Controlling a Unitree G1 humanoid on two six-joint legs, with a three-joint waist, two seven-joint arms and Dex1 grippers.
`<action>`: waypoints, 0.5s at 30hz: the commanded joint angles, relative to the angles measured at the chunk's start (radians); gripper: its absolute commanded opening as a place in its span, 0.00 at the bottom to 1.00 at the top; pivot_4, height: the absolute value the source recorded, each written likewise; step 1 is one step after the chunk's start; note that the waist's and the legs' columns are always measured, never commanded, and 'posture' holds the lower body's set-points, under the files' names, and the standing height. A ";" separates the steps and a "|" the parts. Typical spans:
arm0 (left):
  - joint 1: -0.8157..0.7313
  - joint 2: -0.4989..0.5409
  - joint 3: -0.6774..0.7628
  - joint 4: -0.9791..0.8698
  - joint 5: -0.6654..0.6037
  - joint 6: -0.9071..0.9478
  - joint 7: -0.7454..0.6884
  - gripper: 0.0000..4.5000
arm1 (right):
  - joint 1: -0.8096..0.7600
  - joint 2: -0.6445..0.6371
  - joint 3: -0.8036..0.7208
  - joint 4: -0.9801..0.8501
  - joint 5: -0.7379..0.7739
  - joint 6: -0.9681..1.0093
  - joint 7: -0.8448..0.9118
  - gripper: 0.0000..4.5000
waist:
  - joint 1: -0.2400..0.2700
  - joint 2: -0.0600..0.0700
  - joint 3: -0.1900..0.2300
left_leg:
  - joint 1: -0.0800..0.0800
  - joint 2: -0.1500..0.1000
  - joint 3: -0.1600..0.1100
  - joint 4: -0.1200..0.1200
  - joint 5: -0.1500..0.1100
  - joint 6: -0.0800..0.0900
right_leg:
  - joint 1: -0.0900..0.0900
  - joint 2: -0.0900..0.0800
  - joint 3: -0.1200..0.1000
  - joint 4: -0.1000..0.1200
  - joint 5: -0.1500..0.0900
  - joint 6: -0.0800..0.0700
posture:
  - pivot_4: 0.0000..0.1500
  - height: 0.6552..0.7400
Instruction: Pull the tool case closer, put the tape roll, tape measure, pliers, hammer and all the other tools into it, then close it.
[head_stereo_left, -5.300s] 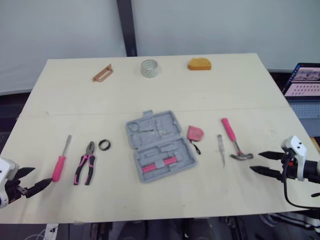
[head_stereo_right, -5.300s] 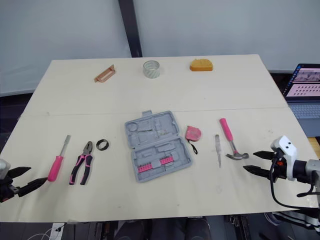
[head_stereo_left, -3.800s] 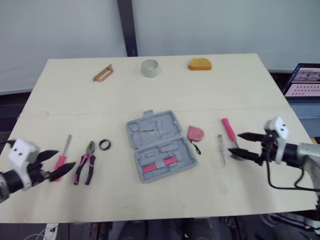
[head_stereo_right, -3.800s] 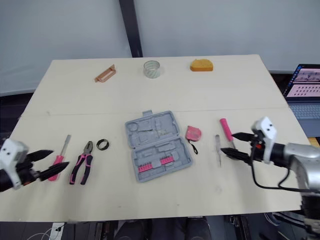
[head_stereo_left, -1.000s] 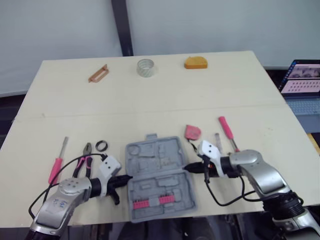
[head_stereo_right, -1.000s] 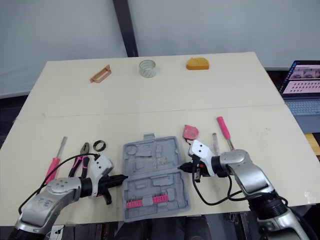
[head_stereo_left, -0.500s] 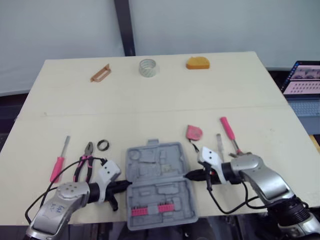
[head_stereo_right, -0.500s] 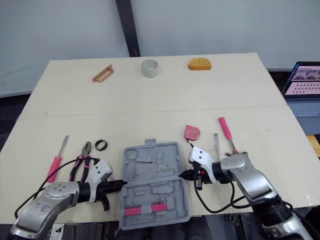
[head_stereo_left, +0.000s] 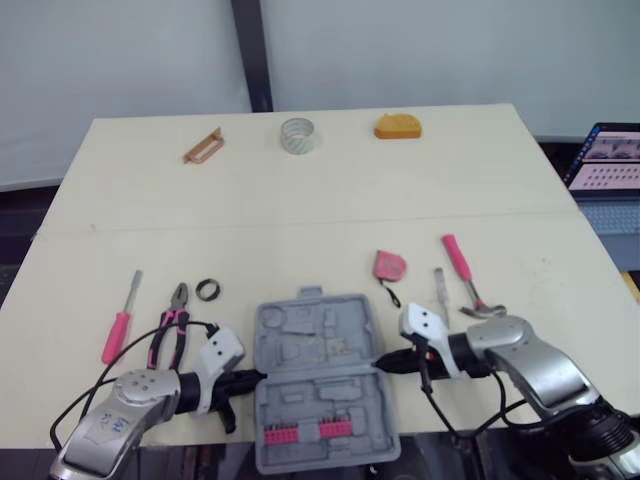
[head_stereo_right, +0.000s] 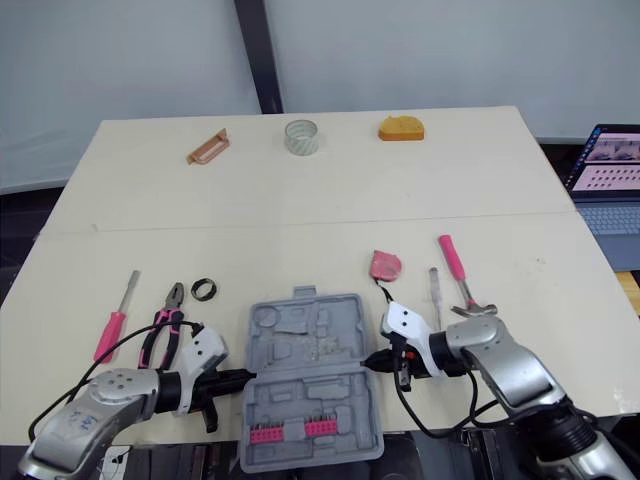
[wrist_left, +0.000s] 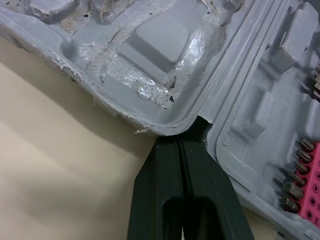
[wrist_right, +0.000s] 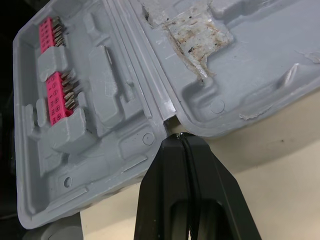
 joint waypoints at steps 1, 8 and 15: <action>0.021 0.007 -0.032 0.008 -0.001 -0.005 -0.021 0.01 | 0.004 -0.005 0.011 -0.049 0.036 -0.003 0.023 0.01 | 0.001 0.000 0.000 | 0.000 0.000 0.000 0.000 0.000 0.000 | 0.000 0.000 0.000 0.000 0.000 0.000 | 1.00 1.00; 0.022 0.006 -0.038 0.015 0.000 -0.016 -0.022 0.01 | 0.007 -0.017 0.016 -0.055 0.041 -0.001 0.031 0.01 | 0.010 0.000 0.000 | 0.000 0.000 0.000 0.000 0.000 0.000 | 0.000 0.000 0.000 0.000 0.000 0.000 | 1.00 1.00; 0.021 0.002 -0.040 0.017 -0.001 -0.021 -0.019 0.01 | 0.013 -0.032 0.021 -0.055 0.039 -0.006 0.031 0.01 | 0.016 0.000 0.000 | 0.000 0.000 0.000 0.000 0.000 0.000 | 0.000 0.000 0.000 0.000 0.000 0.000 | 1.00 1.00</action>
